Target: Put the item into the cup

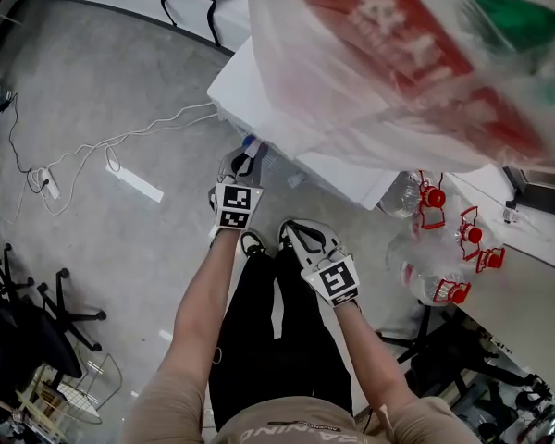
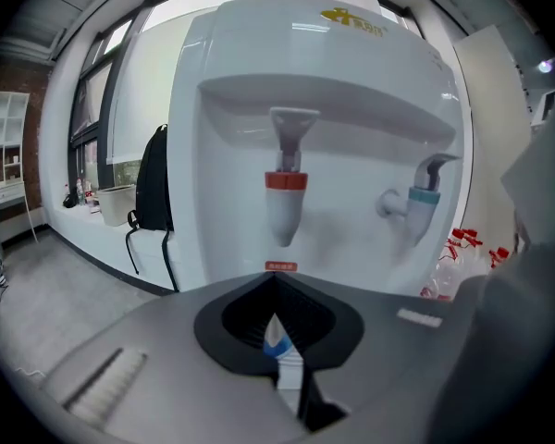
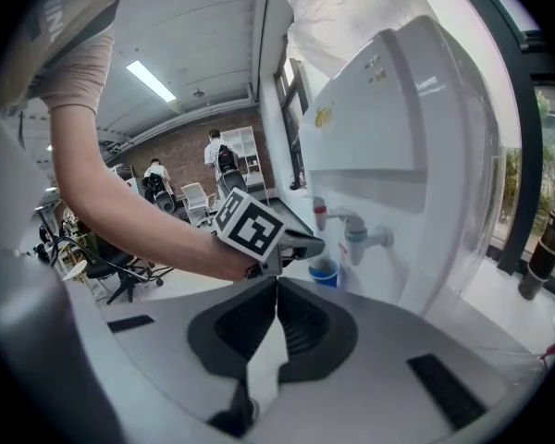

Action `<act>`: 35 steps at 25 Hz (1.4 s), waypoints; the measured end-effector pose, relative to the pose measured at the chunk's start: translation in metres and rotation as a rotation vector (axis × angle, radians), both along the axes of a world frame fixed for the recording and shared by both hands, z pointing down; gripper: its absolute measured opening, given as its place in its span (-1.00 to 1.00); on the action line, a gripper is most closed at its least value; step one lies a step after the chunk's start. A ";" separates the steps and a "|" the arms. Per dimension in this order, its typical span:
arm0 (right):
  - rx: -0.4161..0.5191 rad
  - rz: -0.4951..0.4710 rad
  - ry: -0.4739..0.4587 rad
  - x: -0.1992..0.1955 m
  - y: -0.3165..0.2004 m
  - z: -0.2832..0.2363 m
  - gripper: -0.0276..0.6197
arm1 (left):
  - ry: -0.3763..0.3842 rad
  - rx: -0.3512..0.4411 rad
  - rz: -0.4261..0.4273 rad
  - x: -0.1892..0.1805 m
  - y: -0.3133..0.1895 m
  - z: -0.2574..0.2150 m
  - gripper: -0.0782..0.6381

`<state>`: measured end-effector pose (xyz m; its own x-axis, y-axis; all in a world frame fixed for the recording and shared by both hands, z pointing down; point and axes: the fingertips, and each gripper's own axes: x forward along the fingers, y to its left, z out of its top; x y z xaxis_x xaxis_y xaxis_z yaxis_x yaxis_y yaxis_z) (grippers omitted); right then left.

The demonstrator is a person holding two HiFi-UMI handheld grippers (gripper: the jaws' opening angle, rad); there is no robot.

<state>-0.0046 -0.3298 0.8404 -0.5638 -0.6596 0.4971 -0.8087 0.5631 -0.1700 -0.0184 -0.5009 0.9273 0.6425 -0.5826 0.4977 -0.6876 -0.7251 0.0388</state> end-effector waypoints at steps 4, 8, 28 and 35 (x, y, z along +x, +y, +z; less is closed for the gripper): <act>-0.013 0.016 -0.002 0.006 0.002 0.003 -0.88 | -0.021 -0.009 0.004 0.005 0.001 0.009 -0.76; -0.011 0.007 0.003 0.003 0.006 0.001 -0.88 | -0.028 0.010 0.002 0.003 0.004 0.008 -0.76; 0.023 -0.019 -0.003 -0.007 -0.001 -0.061 -0.88 | -0.029 -0.090 -0.039 -0.042 0.052 -0.043 -0.76; 0.080 -0.011 -0.020 -0.008 -0.012 -0.151 -0.88 | -0.023 -0.045 -0.030 -0.054 0.095 -0.143 -0.76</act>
